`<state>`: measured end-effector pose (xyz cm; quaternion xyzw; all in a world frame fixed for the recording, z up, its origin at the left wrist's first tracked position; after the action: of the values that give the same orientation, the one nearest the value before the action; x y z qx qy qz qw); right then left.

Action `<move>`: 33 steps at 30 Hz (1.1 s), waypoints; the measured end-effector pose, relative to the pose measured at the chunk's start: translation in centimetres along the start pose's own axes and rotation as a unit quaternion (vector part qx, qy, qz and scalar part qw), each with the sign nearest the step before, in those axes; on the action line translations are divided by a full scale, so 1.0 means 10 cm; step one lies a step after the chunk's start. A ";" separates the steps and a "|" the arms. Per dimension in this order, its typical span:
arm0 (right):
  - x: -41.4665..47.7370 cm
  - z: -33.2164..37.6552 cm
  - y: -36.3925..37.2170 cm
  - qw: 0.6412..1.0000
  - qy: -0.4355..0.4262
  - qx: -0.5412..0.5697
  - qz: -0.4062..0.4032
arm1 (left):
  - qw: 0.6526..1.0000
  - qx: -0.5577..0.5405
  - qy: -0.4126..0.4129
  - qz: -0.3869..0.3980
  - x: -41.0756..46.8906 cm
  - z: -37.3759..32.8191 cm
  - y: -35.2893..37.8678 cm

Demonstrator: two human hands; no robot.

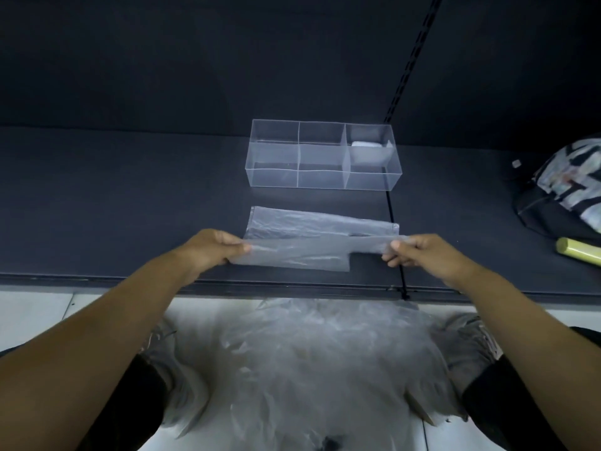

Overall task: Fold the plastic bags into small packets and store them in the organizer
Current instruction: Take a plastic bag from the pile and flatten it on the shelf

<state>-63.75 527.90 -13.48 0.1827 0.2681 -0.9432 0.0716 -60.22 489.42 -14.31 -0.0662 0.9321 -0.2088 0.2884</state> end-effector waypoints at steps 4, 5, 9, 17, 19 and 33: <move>0.23 -0.05 -0.07 0.997 0.033 0.023 -0.073 | 0.998 -0.043 -0.013 -0.039 0.30 -0.10 0.00; 0.29 -0.08 -0.08 0.993 0.044 0.023 -0.112 | 0.997 -0.045 -0.008 -0.061 0.38 -0.13 0.01; 0.49 -0.24 -0.10 0.968 0.095 0.010 -0.233 | 0.989 -0.031 0.019 -0.146 0.68 -0.21 0.08; 0.61 -0.29 -0.09 0.942 0.107 -0.084 -0.307 | 0.930 0.189 0.122 -0.290 0.71 -0.36 0.19; 0.62 -0.29 -0.08 0.941 0.112 -0.101 -0.303 | 0.876 0.217 0.231 -0.363 0.49 -0.53 0.26; 0.41 0.13 0.03 0.870 0.072 -0.186 -0.451 | 0.807 0.475 0.323 -0.138 0.39 -0.05 1.14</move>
<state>-67.90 526.82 -14.21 0.0922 0.4958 -0.7901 -0.3484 -63.72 498.94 -20.77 0.0222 0.7370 -0.6723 -0.0660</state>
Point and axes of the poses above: each hand's wrist, its own x-axis towards the middle knuckle, its own y-axis out of the palm, z = x × y, the point moved 7 cm from there along x, towards the middle knuckle, and after that the axes turned 12 degrees about -z, right-handed, at the moved point
